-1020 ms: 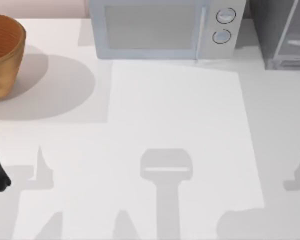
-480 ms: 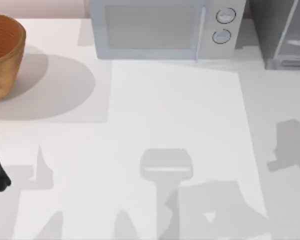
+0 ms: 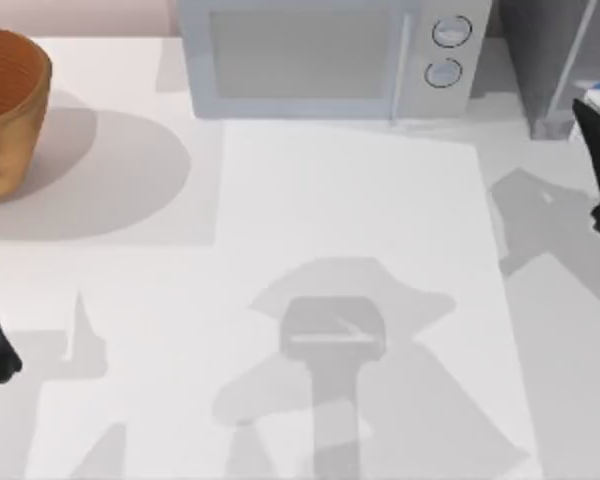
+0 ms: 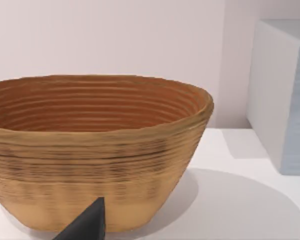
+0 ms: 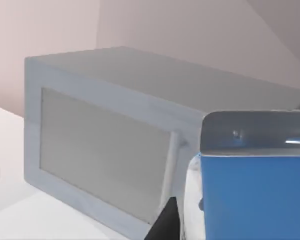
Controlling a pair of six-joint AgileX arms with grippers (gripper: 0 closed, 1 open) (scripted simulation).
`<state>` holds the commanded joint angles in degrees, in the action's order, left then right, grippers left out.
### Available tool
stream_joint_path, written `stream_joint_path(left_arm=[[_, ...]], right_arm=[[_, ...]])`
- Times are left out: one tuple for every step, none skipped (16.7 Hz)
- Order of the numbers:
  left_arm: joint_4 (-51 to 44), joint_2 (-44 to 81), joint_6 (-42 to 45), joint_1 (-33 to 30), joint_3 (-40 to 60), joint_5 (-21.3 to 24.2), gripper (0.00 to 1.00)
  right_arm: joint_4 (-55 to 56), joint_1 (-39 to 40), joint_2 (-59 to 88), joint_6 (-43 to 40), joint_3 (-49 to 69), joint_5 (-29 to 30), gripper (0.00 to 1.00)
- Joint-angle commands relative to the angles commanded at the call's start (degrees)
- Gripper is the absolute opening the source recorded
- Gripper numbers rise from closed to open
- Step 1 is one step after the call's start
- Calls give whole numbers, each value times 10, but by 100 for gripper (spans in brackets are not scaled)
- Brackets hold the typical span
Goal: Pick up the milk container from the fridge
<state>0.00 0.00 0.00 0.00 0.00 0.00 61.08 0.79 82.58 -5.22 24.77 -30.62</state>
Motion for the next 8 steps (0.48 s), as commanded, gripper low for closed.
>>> stream_joint_path(left_arm=[[0,0,0,0,0,0,100],[0,0,0,0,0,0,100],[0,0,0,0,0,0,100],[0,0,0,0,0,0,100],[0,0,0,0,0,0,100],[0,0,0,0,0,0,100],[0,0,0,0,0,0,100],[0,0,0,0,0,0,100]], right_arm=[[39,-2,55,4,15,-18,0],[75,-3,109,8,28,-34,0],[109,-5,160,13,40,-49,0],[140,-7,208,18,51,-63,0],[169,-9,252,23,62,-76,0],[195,-12,293,29,71,-88,0],[219,-14,329,35,80,-97,0],[240,-16,360,41,88,-106,0]])
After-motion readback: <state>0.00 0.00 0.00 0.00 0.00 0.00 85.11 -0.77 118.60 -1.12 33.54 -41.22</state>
